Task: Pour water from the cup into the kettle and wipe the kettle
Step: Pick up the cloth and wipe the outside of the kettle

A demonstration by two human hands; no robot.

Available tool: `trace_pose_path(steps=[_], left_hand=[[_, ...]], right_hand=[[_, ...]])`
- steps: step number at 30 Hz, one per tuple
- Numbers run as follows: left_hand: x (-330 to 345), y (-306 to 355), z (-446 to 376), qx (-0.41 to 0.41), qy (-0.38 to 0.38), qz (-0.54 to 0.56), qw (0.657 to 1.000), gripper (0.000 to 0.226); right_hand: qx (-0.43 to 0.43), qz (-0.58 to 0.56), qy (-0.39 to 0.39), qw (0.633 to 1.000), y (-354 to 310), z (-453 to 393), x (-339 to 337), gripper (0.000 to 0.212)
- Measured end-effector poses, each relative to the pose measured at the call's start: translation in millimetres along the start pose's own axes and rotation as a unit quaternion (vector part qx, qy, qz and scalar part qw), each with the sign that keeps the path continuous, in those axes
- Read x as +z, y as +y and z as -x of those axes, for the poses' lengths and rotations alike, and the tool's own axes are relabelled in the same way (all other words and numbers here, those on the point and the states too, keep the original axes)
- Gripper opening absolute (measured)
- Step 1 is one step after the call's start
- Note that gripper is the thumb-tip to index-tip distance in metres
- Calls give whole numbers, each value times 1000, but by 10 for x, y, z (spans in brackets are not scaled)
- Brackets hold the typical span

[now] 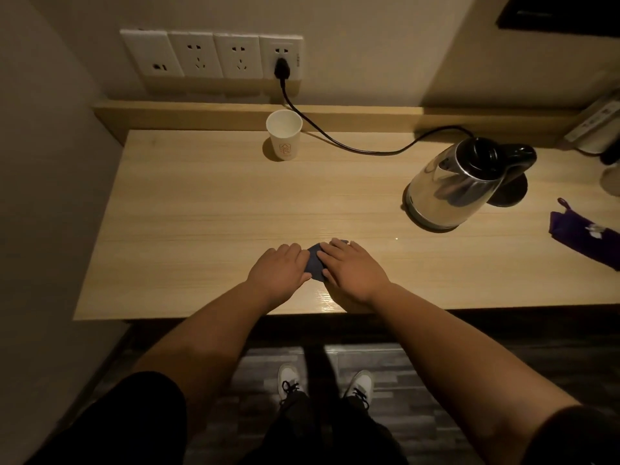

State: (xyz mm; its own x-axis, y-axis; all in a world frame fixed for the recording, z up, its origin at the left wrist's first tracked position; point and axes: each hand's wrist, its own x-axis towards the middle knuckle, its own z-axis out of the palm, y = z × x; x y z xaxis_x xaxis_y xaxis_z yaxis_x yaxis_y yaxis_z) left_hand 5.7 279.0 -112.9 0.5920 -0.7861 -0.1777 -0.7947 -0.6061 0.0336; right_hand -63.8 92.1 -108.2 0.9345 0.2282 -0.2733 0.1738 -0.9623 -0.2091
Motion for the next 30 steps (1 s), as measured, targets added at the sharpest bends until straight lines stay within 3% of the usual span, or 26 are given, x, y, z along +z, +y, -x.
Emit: trace_pose_path(steps=[6, 13, 17, 21, 24, 30], left_hand=[[-274, 61, 96, -104, 38, 130, 985, 35], [-793, 120, -237, -136, 70, 197, 968, 35], [-1117, 283, -481, -138, 91, 233, 958, 34], [-1315, 454, -715, -153, 107, 269, 945, 36], [-1376, 548, -859, -155, 117, 283, 939, 37], [-1387, 730, -1148, -184, 117, 279, 935, 38]], right_hand=[[58, 3, 61, 996, 69, 191, -397, 46], [205, -12, 183, 962, 321, 515, -939, 41], [311, 1, 296, 903, 609, 728, -1277, 32], [453, -123, 351, 810, 981, 832, -1601, 37], [510, -220, 354, 752, 1272, 829, -1750, 42], [561, -376, 304, 671, 1779, 647, -1926, 54]])
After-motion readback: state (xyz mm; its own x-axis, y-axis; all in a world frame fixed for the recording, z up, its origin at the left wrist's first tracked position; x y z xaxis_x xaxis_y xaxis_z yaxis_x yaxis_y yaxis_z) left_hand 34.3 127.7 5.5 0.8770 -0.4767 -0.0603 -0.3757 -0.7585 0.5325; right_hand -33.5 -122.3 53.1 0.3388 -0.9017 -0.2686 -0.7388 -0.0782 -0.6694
